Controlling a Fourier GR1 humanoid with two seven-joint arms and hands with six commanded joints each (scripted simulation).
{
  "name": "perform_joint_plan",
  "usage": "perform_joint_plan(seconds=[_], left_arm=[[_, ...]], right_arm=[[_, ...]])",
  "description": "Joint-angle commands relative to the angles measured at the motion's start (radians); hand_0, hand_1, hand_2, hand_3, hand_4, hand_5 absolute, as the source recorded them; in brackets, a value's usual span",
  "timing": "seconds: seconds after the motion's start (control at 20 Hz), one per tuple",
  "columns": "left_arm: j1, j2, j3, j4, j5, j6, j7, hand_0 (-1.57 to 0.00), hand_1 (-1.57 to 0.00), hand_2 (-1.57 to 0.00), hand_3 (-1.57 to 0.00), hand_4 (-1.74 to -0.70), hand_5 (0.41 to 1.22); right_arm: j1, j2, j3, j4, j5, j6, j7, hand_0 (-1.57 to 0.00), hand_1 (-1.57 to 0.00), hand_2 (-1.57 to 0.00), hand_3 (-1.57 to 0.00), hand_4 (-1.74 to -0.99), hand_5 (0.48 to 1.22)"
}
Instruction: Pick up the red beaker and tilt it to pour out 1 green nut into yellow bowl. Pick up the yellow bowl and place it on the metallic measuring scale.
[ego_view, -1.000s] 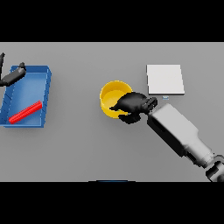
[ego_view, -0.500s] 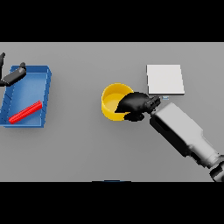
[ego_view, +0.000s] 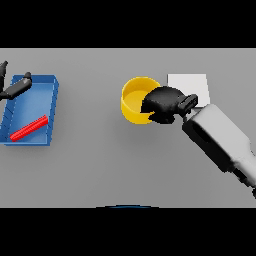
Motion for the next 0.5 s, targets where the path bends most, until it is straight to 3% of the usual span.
perform_joint_plan(seconds=[0.0,0.2,0.25,0.35,0.45], left_arm=[[-0.006,0.001,0.005,0.004,0.003,-0.003,-0.004,0.0,0.0,0.0,0.0,-0.8,0.723],[-0.006,0.014,0.008,0.001,-0.002,0.0,0.001,0.0,0.0,0.0,0.0,-0.8,0.723],[-0.004,0.023,0.013,-0.003,0.001,-0.005,-0.009,0.0,0.0,0.0,0.0,-0.8,0.723],[-0.002,0.016,0.008,-0.016,0.0,0.006,0.003,0.0,0.0,0.0,0.0,-0.81,0.735],[-0.001,0.023,0.011,-0.017,0.003,0.001,0.007,0.0,0.0,0.0,0.0,-0.81,0.742]], right_arm=[[0.003,-0.005,-0.012,-0.016,-0.01,0.012,0.022,-1.56,-1.56,-1.55,-1.29,-1.723,1.219],[0.043,-0.036,-0.029,-0.11,-0.036,0.046,0.056,-1.57,-1.57,-1.56,-1.24,-1.719,1.22],[0.022,-0.057,-0.036,-0.095,-0.026,0.031,0.027,-1.57,-1.57,-1.56,-1.24,-1.719,1.22],[-0.004,-0.081,-0.052,-0.072,-0.015,0.01,0.029,-1.57,-1.57,-1.57,-1.32,-1.72,1.22],[-0.016,-0.099,-0.071,-0.055,-0.012,-0.006,0.036,-1.57,-1.57,-1.57,-1.3,-1.72,1.221]])
